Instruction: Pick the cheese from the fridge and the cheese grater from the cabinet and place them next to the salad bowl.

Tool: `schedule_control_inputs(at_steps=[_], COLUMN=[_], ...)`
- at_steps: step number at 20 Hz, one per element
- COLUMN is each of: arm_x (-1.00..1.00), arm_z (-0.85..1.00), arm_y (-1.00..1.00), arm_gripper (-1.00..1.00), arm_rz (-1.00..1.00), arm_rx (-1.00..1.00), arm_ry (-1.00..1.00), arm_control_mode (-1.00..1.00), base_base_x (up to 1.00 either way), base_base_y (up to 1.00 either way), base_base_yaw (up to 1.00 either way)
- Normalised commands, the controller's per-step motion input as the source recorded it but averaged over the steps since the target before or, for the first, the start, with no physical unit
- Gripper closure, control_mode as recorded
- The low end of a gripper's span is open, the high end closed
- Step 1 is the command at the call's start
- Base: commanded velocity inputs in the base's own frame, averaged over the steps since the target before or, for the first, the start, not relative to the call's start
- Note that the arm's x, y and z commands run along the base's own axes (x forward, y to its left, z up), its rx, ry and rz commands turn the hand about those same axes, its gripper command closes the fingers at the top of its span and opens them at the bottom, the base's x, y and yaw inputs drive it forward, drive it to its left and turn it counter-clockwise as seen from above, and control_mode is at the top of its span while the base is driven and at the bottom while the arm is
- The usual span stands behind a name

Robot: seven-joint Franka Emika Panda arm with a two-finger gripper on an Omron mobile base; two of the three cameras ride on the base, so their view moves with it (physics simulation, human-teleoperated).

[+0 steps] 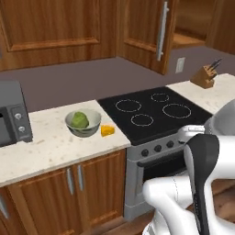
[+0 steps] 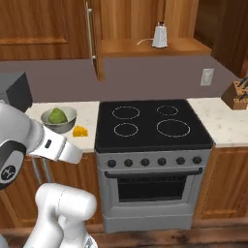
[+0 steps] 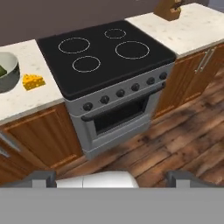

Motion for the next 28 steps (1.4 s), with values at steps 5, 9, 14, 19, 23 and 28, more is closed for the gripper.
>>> schedule_control_inputs(at_steps=[5, 9, 14, 19, 23, 28], arm_x=[0.00, 0.00, 0.00, 0.00, 0.00, 0.00], arm_z=[0.00, 0.00, 0.00, 0.00, 0.00, 0.00], arm_y=[0.00, 0.00, 0.00, 0.00, 0.00, 0.00], arm_gripper=[-1.00, -1.00, -1.00, -1.00, -1.00, -1.00], arm_rz=[0.00, 0.00, 0.00, 0.00, 0.00, 0.00], arm_rx=[0.00, 0.00, 0.00, 0.00, 0.00, 0.00], arm_ry=[0.00, 0.00, 0.00, 0.00, 0.00, 0.00], arm_control_mode=[1.00, 1.00, 1.00, 1.00, 1.00, 1.00], base_base_x=[0.09, 0.12, 0.21, 0.45, 0.89, 0.93], base_base_y=[-1.00, -1.00, -0.73, -0.05, 0.01, -0.30], base_base_yaw=[0.39, 0.39, 0.31, 0.07, 0.02, 0.10])
